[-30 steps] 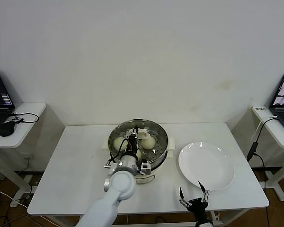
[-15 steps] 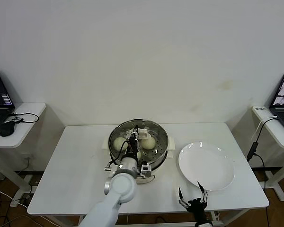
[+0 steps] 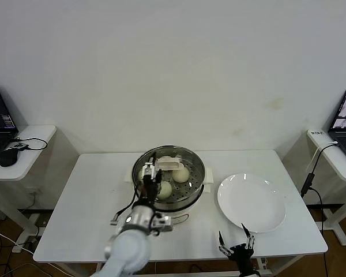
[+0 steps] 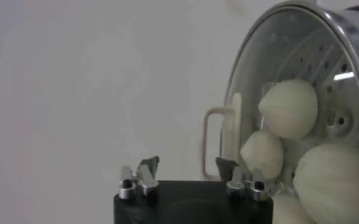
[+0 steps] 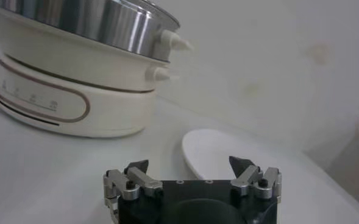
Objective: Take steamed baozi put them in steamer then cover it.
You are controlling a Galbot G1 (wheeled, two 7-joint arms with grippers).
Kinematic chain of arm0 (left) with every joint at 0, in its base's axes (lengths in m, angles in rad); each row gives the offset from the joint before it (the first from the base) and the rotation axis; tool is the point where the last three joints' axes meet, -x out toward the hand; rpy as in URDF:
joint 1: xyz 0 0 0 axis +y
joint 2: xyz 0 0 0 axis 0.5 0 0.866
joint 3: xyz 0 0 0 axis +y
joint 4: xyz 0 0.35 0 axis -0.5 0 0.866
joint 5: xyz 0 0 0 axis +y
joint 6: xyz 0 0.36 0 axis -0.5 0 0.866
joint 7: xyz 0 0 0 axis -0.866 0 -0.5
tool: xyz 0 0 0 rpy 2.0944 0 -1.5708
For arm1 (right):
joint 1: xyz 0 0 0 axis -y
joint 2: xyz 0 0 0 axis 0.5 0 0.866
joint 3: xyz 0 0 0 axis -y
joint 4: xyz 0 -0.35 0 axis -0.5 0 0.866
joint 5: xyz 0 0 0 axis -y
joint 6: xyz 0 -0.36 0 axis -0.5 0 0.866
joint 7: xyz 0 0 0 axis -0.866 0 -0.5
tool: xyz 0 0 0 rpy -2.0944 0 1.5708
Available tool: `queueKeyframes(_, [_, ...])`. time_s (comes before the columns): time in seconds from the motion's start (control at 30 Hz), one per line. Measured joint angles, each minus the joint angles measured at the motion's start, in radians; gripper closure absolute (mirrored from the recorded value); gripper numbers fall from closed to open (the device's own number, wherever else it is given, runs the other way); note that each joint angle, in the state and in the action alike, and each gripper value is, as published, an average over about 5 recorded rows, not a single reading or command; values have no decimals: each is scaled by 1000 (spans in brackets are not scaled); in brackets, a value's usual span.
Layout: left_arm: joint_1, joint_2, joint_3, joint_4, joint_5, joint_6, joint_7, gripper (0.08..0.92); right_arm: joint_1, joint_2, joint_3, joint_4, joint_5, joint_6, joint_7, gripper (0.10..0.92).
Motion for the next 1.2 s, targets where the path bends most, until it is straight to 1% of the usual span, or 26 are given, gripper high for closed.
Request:
queueKeyframes(0.2, [179,63,-152,-137,-276,-69,-110,177,-15,-10,4,16,6,-1,0,203])
queueKeyframes(0.33, [294,82,-284,-176,-536,-160,-186,177,-29,-20,1,28,15,-2,-3,202])
queueKeyframes(0.47, [399,84,-389,-186,-802,-240,-250,177,-46,-38,-4,46,40,-12,-12,203])
queueKeyframes(0.67, [539,53,-466,-180,-1112,-351,-322,177,-82,-76,-5,84,107,-39,-34,203])
queueKeyframes(0.83, [625,15,-501,-160,-1282,-424,-348,177,-111,-107,2,119,168,-55,-57,203])
queueKeyframes(1.0, [672,-26,-512,-135,-1380,-480,-357,177,-133,-124,9,141,203,-58,-78,203])
queueKeyframes(1.2, [715,-75,-509,-100,-1428,-533,-355,177,-148,-137,11,162,229,-58,-94,202])
